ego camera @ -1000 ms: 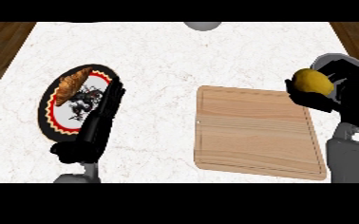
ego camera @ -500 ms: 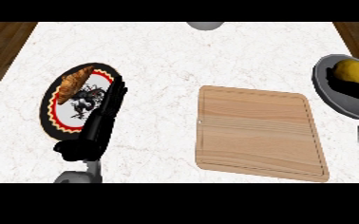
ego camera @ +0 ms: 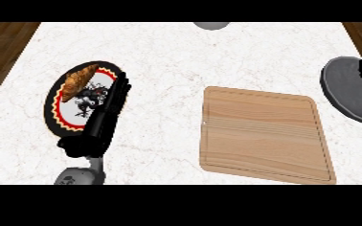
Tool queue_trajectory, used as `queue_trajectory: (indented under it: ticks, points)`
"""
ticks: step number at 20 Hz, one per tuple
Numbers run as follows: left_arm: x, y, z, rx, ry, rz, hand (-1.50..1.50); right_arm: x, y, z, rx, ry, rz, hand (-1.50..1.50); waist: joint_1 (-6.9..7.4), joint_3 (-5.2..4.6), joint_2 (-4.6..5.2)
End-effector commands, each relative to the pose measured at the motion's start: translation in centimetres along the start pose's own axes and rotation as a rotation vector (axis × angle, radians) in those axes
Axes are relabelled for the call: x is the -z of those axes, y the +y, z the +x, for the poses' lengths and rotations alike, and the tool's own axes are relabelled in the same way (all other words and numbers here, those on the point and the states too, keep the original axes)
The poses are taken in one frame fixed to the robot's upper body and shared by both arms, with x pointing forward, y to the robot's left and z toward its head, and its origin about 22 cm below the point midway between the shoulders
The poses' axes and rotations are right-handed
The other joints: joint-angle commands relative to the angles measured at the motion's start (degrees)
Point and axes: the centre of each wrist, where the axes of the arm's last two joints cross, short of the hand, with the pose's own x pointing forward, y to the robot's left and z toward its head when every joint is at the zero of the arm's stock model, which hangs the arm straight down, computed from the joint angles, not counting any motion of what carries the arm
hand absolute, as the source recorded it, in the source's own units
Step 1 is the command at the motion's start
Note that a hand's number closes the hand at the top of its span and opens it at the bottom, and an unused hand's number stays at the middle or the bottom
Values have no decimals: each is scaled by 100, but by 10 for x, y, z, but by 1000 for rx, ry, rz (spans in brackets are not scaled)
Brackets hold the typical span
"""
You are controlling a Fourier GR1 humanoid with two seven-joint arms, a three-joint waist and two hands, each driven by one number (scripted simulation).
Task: Pick the lemon from the cutting board and place it in the pan
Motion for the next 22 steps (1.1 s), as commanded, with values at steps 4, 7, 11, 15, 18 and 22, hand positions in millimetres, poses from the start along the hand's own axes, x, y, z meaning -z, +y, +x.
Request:
queue_trajectory:
  ticks: [4, 7, 11, 15, 18, 22]
  points:
    - [7, -4, 6, -6, -16, -34, 0, 2, -5, -36, -136, 195, 336, -150, 212, -1, 96]
    - [-1, -14, 0, -9, -23, -26, 0, 8, -1, -27, -107, 204, 497, -150, 267, 7, 83]
    - [3, -6, 6, 19, -15, -38, 0, 8, 4, -23, 44, 192, 547, -150, 228, 24, 85]
    - [-4, -8, -4, -11, -6, -32, 0, 1, 23, -5, 190, 146, 407, -150, 191, 24, 88]
    - [-4, -8, -1, -5, -8, -18, 0, 13, 6, -14, 294, 121, 302, -150, 124, 24, 66]
    - [2, -6, 3, 1, -8, -2, 0, 8, -6, -37, 405, 169, 267, -150, 34, 19, 51]
